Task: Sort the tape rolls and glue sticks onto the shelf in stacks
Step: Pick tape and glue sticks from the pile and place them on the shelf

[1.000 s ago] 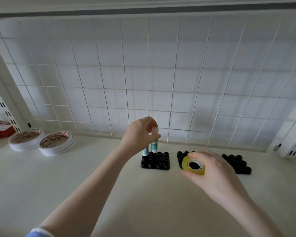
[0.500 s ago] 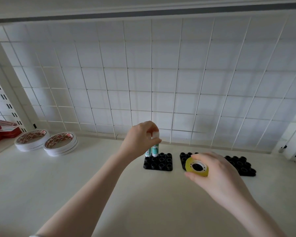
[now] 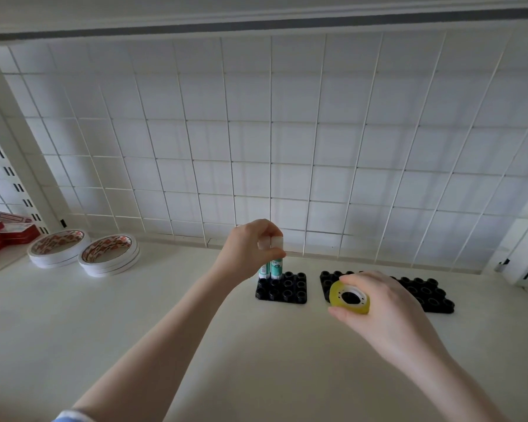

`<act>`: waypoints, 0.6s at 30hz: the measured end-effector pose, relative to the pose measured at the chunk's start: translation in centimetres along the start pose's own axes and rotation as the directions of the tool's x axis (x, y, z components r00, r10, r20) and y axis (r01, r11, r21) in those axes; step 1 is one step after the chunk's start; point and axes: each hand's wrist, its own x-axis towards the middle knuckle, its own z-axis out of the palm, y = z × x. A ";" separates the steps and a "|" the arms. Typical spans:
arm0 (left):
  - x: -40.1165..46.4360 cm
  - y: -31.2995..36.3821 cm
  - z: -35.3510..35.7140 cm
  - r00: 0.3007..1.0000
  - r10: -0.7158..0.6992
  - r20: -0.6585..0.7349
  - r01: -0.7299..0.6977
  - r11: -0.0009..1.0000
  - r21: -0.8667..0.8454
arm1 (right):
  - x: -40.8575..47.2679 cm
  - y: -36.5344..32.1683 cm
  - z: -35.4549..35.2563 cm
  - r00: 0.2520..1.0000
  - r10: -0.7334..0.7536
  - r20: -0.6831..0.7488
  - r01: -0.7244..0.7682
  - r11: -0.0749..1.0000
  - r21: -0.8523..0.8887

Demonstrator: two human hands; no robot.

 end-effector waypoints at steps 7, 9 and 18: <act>-0.3 0.2 -0.2 0.999 0.036 0.001 -0.036 0.998 0.050 | -0.2 -0.2 -0.5 0.999 -0.028 -0.018 0.028 0.999 -0.016; -0.4 0.1 -0.3 0.999 0.049 0.006 -0.049 0.996 0.076 | -0.2 -0.4 -0.8 0.999 -0.039 -0.021 0.038 0.999 -0.022; -1.0 0.6 -2.2 0.990 0.143 -0.005 -0.141 0.981 0.134 | 0.1 -2.2 -1.6 0.991 -0.130 -0.023 0.130 0.991 0.026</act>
